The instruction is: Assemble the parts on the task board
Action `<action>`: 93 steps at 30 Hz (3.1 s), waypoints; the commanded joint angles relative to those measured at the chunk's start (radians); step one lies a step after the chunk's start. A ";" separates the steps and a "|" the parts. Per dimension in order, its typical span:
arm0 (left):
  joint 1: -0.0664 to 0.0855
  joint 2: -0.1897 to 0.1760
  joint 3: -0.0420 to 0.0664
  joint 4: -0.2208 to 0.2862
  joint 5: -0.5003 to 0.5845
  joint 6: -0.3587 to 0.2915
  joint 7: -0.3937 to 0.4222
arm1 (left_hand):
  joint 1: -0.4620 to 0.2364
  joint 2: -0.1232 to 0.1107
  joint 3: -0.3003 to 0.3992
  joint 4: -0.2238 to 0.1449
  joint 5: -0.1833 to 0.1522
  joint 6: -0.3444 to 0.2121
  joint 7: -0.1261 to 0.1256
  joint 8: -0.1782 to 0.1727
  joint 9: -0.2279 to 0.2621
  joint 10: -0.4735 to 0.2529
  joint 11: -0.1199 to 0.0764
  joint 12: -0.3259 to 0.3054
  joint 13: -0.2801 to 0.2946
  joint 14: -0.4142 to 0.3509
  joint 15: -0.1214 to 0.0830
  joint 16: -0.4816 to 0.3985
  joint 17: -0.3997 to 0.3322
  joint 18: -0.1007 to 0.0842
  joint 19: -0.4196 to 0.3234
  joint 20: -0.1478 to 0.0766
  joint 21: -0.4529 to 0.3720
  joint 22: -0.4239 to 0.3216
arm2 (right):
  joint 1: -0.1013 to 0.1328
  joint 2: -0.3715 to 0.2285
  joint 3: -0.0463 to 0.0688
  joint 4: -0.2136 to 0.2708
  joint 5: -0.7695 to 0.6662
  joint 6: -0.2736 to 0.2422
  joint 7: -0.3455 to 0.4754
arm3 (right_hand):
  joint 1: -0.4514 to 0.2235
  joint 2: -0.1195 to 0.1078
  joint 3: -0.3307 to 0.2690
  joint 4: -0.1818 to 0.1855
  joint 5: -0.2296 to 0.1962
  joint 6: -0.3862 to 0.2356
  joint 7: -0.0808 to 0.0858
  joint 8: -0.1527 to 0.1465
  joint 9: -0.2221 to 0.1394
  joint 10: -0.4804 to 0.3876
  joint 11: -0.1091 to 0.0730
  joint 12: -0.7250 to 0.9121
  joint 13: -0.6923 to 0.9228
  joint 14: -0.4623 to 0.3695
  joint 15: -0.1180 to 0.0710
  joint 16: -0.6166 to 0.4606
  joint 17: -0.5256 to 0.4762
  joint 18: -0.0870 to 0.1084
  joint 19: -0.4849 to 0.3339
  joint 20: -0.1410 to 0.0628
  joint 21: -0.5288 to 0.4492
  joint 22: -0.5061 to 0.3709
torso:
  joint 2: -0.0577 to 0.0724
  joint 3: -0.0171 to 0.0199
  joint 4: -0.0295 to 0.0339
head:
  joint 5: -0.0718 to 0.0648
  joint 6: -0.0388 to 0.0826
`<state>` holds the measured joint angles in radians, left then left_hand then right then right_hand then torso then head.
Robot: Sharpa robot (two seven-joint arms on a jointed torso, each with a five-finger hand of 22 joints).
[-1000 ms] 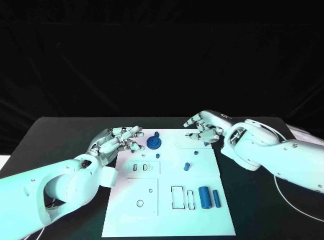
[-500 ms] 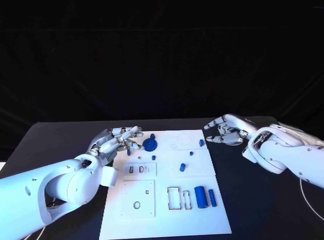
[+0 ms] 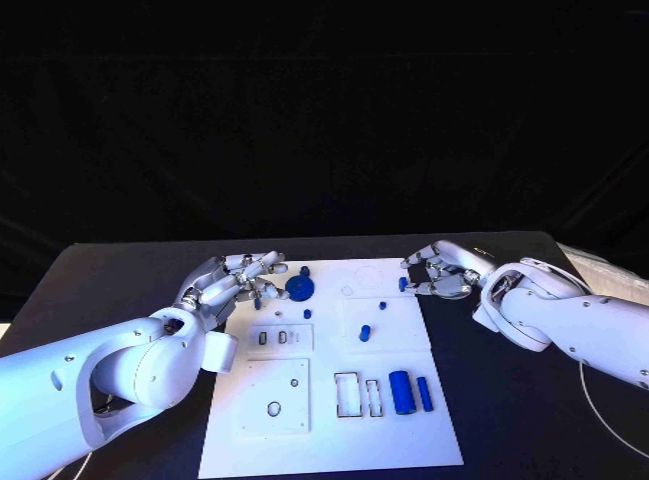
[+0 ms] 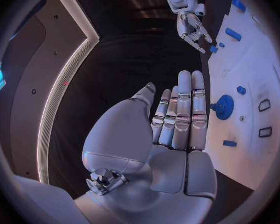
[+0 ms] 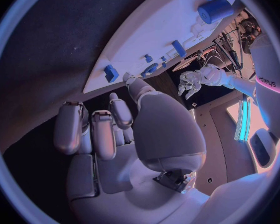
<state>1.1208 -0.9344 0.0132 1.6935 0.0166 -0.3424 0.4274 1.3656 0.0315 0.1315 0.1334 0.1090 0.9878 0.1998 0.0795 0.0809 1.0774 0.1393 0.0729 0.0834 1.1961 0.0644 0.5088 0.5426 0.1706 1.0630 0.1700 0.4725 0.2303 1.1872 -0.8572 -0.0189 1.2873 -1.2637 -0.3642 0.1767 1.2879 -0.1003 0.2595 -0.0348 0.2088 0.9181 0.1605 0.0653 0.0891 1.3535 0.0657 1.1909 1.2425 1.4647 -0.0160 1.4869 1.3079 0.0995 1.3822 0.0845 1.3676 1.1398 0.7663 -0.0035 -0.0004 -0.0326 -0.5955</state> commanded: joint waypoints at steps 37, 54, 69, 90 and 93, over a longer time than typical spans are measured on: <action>0.000 0.001 0.000 0.005 0.001 0.023 0.012 | 0.008 -0.002 0.001 -0.006 0.000 0.000 0.000 -0.005 0.000 -0.002 -0.001 -0.002 0.001 -0.009 -0.001 0.001 0.001 0.009 -0.007 -0.002 0.006 0.002 | -0.014 0.060 0.000 -0.058 -0.065 0.045 -0.090 | 0.003 0.041 0.014 -0.003 -0.018 0.079 -0.014 0.034 0.017 0.010 -0.010 0.016 0.019 0.074 -0.003 0.005 0.102 -0.017 0.002 0.002 0.006 0.004 | -0.001 0.0006 -0.0025 | 0.010 -0.022; 0.000 0.000 0.000 0.005 0.001 0.022 0.011 | 0.009 -0.001 0.004 -0.009 0.000 0.000 0.000 -0.005 0.000 -0.002 -0.001 -0.002 0.001 -0.011 -0.001 0.001 0.002 0.010 -0.009 -0.002 0.008 0.003 | -0.014 0.071 0.000 -0.065 -0.067 0.047 -0.097 | -0.005 0.046 0.016 0.000 -0.032 0.105 -0.023 0.040 0.021 0.016 -0.017 0.023 0.025 0.074 -0.010 0.005 0.104 -0.017 0.002 -0.004 0.006 0.004 | -0.001 0.0005 -0.0012 | 0.015 -0.024; 0.000 -0.002 0.000 0.004 0.001 0.023 0.010 | 0.009 -0.001 0.004 -0.009 0.000 0.000 0.000 -0.005 0.000 -0.002 -0.001 -0.002 0.001 -0.011 -0.001 0.001 0.002 0.010 -0.009 -0.002 0.008 0.003 | -0.014 0.072 0.001 -0.060 -0.023 -0.006 -0.112 | 0.019 0.094 0.056 -0.012 -0.084 0.172 -0.049 0.066 0.036 0.032 -0.038 0.039 0.041 0.075 -0.026 0.005 0.106 -0.018 0.005 -0.018 0.008 0.008 | -0.001 0.0009 -0.0015 | 0.016 -0.027; 0.000 -0.009 0.000 -0.015 0.001 0.023 0.013 | 0.009 -0.001 0.004 -0.009 0.000 0.000 0.000 -0.005 0.000 -0.002 -0.001 -0.002 0.001 -0.011 -0.001 0.001 0.002 0.010 -0.009 -0.002 0.008 0.003 | 0.039 0.122 0.004 0.150 0.033 -0.024 -0.282 | 0.016 0.113 0.073 -0.020 -0.097 0.189 -0.059 0.075 0.047 0.026 -0.047 0.019 0.027 0.074 -0.036 0.001 0.101 -0.017 0.003 -0.028 0.005 0.002 | -0.002 -0.0004 0.0014 | 0.031 -0.027; 0.001 -0.010 0.000 -0.030 0.001 0.021 0.018 | 0.010 -0.001 0.006 -0.010 0.000 0.000 0.000 -0.005 0.000 -0.002 -0.001 -0.002 0.001 -0.011 -0.001 0.001 0.002 0.010 -0.010 -0.002 0.009 0.003 | 0.039 0.158 0.002 0.171 0.009 -0.001 -0.320 | 0.016 0.115 0.075 -0.020 -0.096 0.188 -0.059 0.075 0.047 0.024 -0.047 0.015 0.025 0.073 -0.036 0.000 0.100 -0.017 0.002 -0.029 0.004 0.001 | -0.001 0.0005 0.0000 | 0.037 -0.031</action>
<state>1.1207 -0.9442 0.0130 1.6687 0.0177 -0.3396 0.4271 1.3656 0.0315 0.1357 0.1292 0.1090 0.9878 0.1998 0.0796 0.0809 1.0775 0.1393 0.0729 0.0834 1.1925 0.0610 0.5088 0.5433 0.1705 1.0594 0.1663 0.4764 0.2321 1.2269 -0.7054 -0.0165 1.4514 -1.2330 -0.3909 -0.0576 1.3017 0.0019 0.3287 -0.0537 0.1154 1.0850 0.1190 0.1369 0.1202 1.3821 0.0226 1.2118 1.2684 1.4667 -0.0469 1.4862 1.3079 0.0996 1.3840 0.0607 1.3714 1.1422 0.7645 -0.0034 -0.0009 -0.0001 -0.6227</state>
